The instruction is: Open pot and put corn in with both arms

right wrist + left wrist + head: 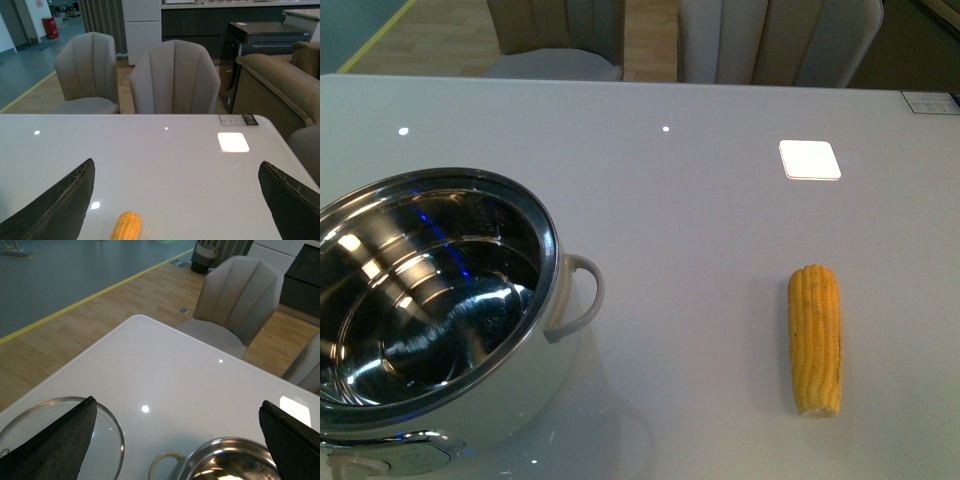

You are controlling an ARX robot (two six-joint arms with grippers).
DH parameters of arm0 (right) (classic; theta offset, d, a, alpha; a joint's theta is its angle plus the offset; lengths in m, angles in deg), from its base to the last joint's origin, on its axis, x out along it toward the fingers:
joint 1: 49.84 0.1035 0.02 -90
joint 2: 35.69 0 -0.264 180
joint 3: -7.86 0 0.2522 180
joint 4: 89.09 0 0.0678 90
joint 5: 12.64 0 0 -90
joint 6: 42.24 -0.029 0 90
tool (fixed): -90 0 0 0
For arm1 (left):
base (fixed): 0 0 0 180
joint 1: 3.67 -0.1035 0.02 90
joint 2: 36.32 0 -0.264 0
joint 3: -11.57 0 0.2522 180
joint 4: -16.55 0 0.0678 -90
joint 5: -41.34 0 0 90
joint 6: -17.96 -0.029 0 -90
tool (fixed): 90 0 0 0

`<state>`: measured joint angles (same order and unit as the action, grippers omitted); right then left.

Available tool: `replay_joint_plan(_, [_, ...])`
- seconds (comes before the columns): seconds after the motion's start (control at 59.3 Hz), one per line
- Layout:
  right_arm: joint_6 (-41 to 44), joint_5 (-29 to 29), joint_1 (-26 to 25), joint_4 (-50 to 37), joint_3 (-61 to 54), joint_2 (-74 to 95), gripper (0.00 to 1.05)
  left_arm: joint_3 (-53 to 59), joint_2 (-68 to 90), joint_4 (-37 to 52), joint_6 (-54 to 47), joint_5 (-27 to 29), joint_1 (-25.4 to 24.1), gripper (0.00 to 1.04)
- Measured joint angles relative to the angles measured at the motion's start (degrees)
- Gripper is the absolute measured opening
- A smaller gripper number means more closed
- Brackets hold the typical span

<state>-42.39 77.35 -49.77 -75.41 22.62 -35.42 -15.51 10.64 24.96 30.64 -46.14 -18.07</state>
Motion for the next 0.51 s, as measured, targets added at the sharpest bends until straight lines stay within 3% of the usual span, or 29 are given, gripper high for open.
replay_joint_plan(0.27, [0.0, 0.02, 0.0, 0.0, 0.0, 0.0, 0.96, 0.59, -4.17, -2.82, 1.09, 0.33, 2.25, 0.97])
replay_joint_plan(0.354, [0.0, 0.0, 0.0, 0.0, 0.0, 0.0, 0.96, 5.29, -4.42, 10.29, -6.16, -13.07, 1.38, 0.79])
replay_joint_plan(0.506, [0.0, 0.0, 0.0, 0.0, 0.0, 0.0, 0.96, 8.79, -11.61, 8.28, -11.41, -11.1, 5.4, 0.39])
